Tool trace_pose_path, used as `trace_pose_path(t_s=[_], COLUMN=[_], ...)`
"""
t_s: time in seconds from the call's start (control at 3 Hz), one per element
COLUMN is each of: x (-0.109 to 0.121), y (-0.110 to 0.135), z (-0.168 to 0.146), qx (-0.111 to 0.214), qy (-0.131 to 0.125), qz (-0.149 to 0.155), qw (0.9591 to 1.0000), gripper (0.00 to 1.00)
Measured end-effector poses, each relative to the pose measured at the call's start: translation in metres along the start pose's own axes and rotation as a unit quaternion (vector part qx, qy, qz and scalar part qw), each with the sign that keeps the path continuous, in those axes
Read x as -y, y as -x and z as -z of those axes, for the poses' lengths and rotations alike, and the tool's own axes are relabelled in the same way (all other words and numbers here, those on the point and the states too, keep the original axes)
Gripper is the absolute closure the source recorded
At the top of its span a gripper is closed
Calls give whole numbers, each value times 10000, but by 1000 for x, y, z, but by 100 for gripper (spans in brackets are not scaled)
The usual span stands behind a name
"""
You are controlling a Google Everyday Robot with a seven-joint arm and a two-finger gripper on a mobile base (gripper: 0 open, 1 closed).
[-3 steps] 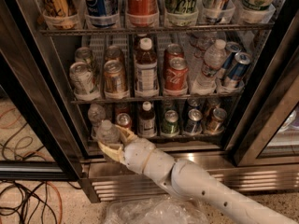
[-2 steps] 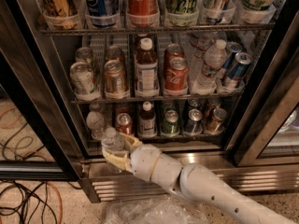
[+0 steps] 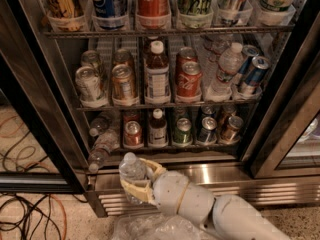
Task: Pick water bottle from bottom shelf of fridge
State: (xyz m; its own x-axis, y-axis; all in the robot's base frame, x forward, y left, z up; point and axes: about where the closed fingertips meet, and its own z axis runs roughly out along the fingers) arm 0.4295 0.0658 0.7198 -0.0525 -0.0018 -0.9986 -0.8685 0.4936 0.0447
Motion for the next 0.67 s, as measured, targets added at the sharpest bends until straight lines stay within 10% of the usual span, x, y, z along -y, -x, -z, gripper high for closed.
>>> trace_pose_path(t_s=[0.67], x=[-11], y=[-5], z=[25], qx=[-106], qy=[-268], qz=[-18], qw=[9996], gripper=[100])
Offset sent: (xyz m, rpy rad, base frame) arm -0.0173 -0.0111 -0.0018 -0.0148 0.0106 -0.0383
